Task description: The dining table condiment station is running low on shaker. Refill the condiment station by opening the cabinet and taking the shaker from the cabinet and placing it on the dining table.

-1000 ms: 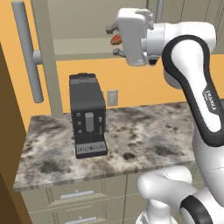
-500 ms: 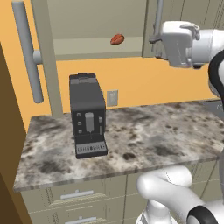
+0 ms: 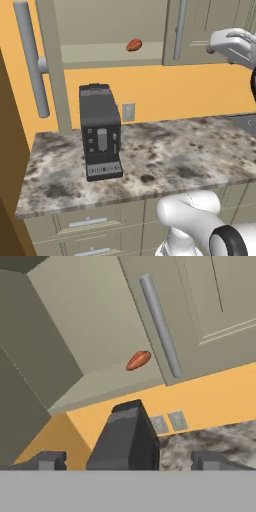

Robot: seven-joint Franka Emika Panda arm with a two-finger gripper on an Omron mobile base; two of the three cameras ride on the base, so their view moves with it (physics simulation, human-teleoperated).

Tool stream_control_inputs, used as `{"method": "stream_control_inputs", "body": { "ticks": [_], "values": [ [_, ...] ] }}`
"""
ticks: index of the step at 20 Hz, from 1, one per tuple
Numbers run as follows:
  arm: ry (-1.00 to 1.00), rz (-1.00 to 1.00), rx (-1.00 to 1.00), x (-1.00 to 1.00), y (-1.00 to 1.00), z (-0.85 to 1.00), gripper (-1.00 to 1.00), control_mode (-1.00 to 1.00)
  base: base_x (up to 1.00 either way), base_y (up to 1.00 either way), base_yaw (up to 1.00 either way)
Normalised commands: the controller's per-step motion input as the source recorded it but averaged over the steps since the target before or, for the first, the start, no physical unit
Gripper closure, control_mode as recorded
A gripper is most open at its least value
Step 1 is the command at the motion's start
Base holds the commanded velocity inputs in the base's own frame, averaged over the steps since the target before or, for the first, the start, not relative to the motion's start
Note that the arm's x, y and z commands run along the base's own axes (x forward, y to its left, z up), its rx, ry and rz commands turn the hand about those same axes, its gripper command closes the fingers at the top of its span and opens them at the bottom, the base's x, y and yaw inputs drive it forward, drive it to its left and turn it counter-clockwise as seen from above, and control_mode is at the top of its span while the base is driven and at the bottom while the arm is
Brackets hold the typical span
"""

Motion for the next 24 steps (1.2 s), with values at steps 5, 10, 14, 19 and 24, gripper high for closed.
{"method": "stream_control_inputs", "body": {
  "ticks": [5, 10, 14, 19, 24],
  "values": [
    [0.00, -0.62, -0.43, 0.42, -0.19, -0.08, -1.00, -1.00, 0.00, 0.00, 0.00],
    [-0.03, -0.11, -0.10, 0.53, 0.00, 0.06, -1.00, -1.00, 0.00, 0.00, 0.00],
    [0.03, 0.00, 0.00, 0.50, 0.00, 0.01, -1.00, -1.00, 0.00, 0.00, 0.00],
    [0.03, 0.00, 0.00, 0.70, 0.00, 0.00, -1.00, -1.00, 0.00, 0.00, 0.00],
    [0.01, 0.00, 0.00, 0.76, -0.01, 0.01, -1.00, -1.00, 0.00, 0.00, 0.00]
  ]
}}
